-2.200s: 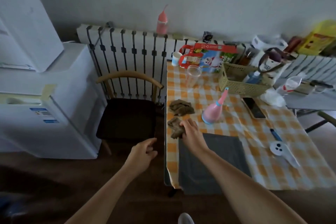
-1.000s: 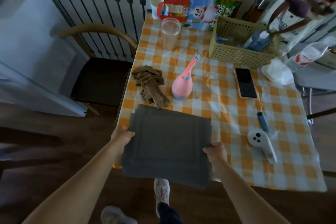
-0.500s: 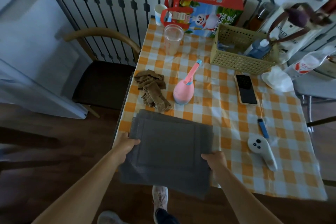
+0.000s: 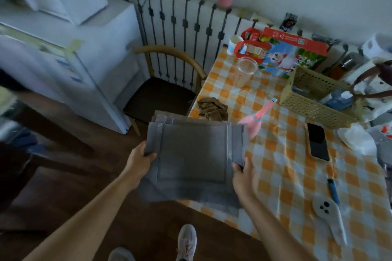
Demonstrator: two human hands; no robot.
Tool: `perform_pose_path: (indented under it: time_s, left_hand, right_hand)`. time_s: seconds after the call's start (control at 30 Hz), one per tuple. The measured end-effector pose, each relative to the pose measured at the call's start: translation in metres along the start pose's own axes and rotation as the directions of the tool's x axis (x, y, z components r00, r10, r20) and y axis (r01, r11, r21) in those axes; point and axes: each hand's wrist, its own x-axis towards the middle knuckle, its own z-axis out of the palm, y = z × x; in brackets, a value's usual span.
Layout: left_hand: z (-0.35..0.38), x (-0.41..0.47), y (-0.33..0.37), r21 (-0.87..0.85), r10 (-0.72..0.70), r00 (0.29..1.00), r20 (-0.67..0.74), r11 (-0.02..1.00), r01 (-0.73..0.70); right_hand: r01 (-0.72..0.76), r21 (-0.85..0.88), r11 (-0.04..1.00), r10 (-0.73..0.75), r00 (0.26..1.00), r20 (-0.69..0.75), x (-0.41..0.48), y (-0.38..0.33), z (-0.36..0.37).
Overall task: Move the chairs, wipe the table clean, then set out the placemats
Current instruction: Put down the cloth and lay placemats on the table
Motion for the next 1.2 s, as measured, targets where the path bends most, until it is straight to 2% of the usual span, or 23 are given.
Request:
perform_pose_path:
  time_s: [0.13, 0.27, 0.4, 0.63, 0.9, 1.2]
  left_hand:
    - [-0.076, -0.017, 0.007, -0.176, 0.008, 0.986, -0.168, 0.984, -0.038]
    - [-0.157, -0.041, -0.003, -0.248, 0.013, 0.955, -0.298, 0.964, -0.09]
    - [-0.242, -0.076, -0.026, -0.286, 0.015, 0.915, -0.403, 0.948, -0.142]
    - [-0.391, -0.145, -0.082, -0.369, 0.008, 0.83, -0.557, 0.893, -0.256]
    - [-0.51, -0.191, -0.131, -0.479, -0.149, 0.677, -0.721, 0.813, -0.332]
    - [-0.632, -0.154, -0.133, -0.514, -0.243, 0.554, -0.796, 0.754, -0.408]
  right_hand:
    - [0.133, 0.031, 0.991, -0.135, 0.989, 0.055, -0.008, -0.067, 0.043]
    - [0.253, -0.023, 0.967, -0.248, 0.96, 0.125, -0.038, -0.126, 0.086]
    - [0.374, -0.024, 0.927, -0.36, 0.907, 0.218, -0.082, -0.175, 0.143]
    - [0.509, 0.08, 0.857, -0.502, 0.789, 0.355, -0.182, -0.262, 0.256]
    - [0.561, 0.233, 0.795, -0.589, 0.618, 0.521, -0.277, -0.351, 0.366]
    - [0.589, 0.335, 0.735, -0.653, 0.482, 0.584, -0.313, -0.472, 0.49]
